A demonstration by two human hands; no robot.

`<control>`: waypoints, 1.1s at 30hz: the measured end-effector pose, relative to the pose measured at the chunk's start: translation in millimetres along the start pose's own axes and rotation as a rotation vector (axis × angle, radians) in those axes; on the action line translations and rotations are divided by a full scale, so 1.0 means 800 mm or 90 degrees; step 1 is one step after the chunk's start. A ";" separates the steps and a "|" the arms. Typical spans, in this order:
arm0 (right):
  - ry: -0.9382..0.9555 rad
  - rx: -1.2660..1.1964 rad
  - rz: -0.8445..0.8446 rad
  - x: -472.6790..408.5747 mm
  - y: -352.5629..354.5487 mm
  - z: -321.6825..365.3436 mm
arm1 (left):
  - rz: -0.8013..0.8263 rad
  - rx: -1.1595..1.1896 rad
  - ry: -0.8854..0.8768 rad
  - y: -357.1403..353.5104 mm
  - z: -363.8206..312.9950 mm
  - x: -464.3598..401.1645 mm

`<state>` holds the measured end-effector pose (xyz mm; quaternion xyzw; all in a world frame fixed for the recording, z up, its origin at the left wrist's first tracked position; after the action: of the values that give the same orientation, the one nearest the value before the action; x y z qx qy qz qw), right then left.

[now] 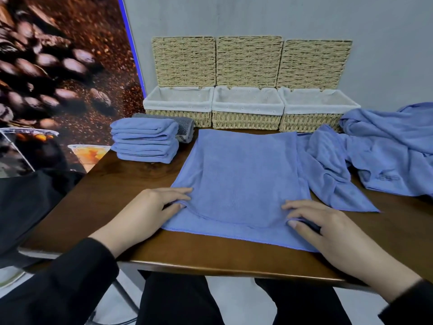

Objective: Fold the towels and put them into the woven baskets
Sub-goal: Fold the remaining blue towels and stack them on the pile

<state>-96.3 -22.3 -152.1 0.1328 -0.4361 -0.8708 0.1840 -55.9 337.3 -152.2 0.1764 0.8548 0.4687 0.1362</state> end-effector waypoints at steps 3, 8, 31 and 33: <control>-0.017 -0.029 -0.007 -0.016 0.008 -0.003 | -0.017 -0.009 -0.009 0.007 0.002 -0.014; 0.050 -0.009 -0.158 -0.008 0.045 0.025 | -0.124 0.003 -0.064 0.031 -0.013 0.007; 0.100 0.258 0.017 0.014 0.009 0.007 | -0.105 -0.133 -0.171 0.020 -0.029 0.041; 0.119 0.234 -0.023 0.005 0.006 0.028 | -0.101 -0.131 -0.190 0.011 -0.064 0.035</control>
<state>-107.6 -11.3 -135.4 0.2524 -0.5662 -0.7637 0.1805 -100.1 315.2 -120.1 0.1616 0.7839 0.5098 0.3152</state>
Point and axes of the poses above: each hand's wrist, its own x-axis away from the middle knuckle, its own y-axis out of the back of the hand, z = x × y, the point moved 4 cm from there along -x, towards the middle knuckle, and after that the axes turned 9 degrees about z, right-handed, at the moved point
